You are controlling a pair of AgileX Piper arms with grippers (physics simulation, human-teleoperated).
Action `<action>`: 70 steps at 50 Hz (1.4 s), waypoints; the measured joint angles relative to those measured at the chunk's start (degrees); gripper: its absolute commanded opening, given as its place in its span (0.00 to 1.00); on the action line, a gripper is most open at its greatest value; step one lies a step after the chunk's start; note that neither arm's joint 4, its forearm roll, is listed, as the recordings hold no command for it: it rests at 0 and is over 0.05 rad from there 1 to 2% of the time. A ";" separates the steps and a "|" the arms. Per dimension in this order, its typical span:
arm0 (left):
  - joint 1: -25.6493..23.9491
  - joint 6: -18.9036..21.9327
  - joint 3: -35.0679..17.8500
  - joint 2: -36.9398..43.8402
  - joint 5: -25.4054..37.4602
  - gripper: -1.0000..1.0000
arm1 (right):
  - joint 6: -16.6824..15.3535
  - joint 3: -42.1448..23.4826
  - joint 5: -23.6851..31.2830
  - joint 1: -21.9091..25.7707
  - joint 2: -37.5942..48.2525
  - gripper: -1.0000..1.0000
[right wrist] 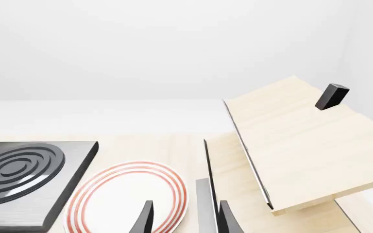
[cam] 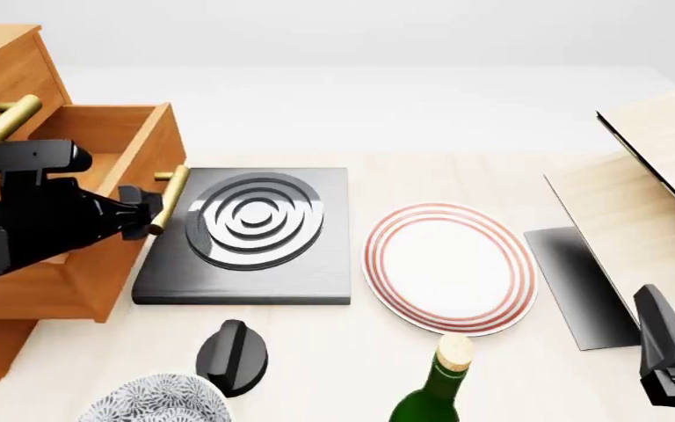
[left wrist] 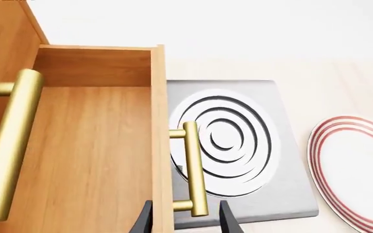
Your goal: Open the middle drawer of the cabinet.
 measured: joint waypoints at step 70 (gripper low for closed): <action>-9.87 -0.31 -3.00 3.75 0.66 1.00 | 0.01 0.00 0.00 0.00 -0.01 1.00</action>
